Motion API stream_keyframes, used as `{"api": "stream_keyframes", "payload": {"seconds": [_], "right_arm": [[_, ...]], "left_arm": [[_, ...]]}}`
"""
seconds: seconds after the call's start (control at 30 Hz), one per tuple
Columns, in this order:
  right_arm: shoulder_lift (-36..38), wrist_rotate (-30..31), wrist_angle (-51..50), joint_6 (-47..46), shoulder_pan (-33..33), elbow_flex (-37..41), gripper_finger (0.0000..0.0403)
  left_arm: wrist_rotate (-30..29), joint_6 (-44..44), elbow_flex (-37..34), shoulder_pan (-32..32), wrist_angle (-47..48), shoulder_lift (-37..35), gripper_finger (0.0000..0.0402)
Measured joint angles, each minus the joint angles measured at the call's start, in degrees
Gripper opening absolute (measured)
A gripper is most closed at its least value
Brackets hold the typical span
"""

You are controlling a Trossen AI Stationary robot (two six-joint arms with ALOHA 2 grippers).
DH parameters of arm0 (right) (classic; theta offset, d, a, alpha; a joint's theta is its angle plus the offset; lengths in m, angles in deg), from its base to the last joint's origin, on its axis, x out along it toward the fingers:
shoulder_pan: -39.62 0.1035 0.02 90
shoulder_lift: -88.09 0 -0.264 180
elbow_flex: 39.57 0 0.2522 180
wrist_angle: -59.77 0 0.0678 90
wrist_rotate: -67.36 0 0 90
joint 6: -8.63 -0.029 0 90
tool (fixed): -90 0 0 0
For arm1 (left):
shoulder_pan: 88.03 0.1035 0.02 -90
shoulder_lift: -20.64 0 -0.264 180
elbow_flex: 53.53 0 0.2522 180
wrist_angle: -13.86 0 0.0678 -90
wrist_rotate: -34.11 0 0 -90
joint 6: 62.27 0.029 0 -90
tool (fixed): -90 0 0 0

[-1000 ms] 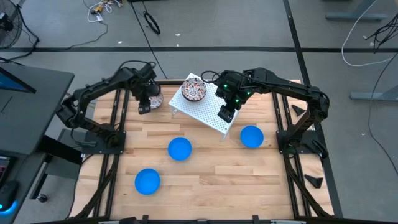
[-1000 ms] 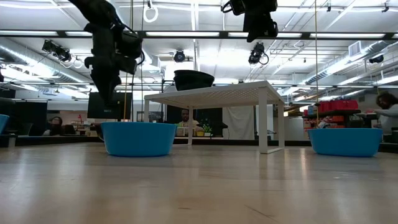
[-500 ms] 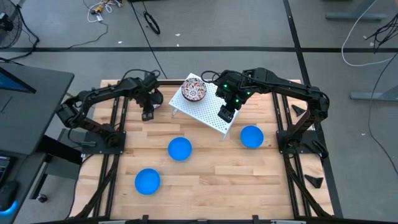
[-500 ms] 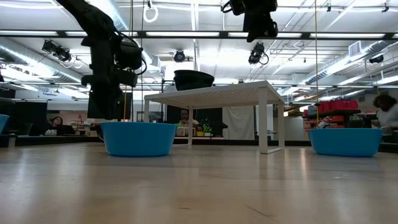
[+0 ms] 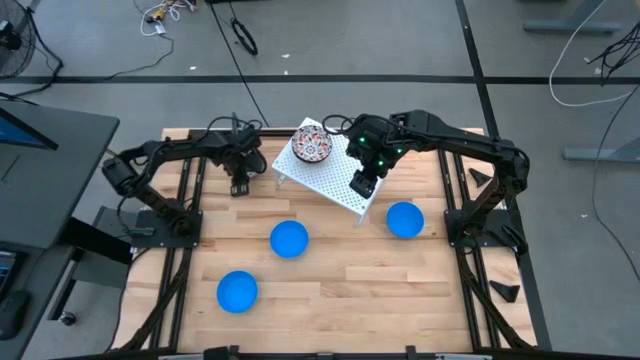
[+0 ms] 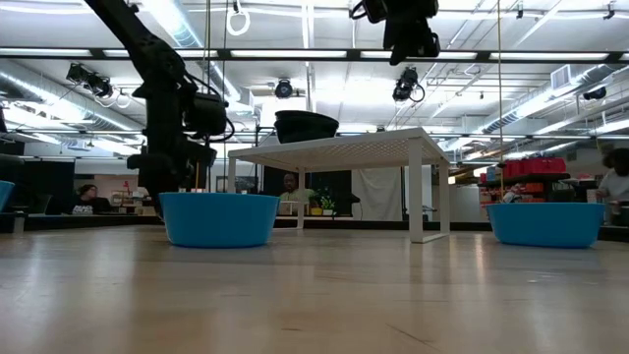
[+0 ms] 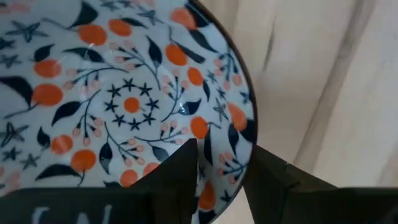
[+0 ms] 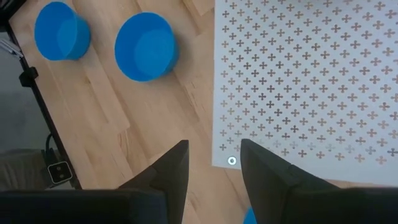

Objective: Pick & Place Mini bowls
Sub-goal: Stack the white patterned bowl on top of the other white patterned bowls on the shelf

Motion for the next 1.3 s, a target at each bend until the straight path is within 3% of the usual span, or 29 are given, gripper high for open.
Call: {"api": "stream_keyframes", "payload": {"seconds": [0.33,0.67,0.9,1.07,1.3], "right_arm": [[0.00,-0.01,1.53,0.08,2.14,0.00,0.0146],[0.00,-0.02,2.02,0.10,3.49,0.00,0.0146],[0.00,-0.01,1.82,0.48,3.85,0.00,0.0146],[-0.02,-0.02,1.49,1.45,3.85,0.00,0.0146],[-0.02,0.00,1.54,2.92,3.85,0.01,0.0146]], "left_arm": [[-0.15,-0.26,0.02,-0.02,-1.05,0.00,0.0114],[-0.94,-2.77,0.39,-0.02,-1.41,-0.33,0.0022],[-0.54,-4.53,0.21,-0.04,-1.08,-1.76,0.0021],[-1.14,-4.55,2.22,-0.43,7.04,-4.45,0.0012],[-7.31,-3.07,10.19,-2.90,17.82,-5.29,0.0012]]}}
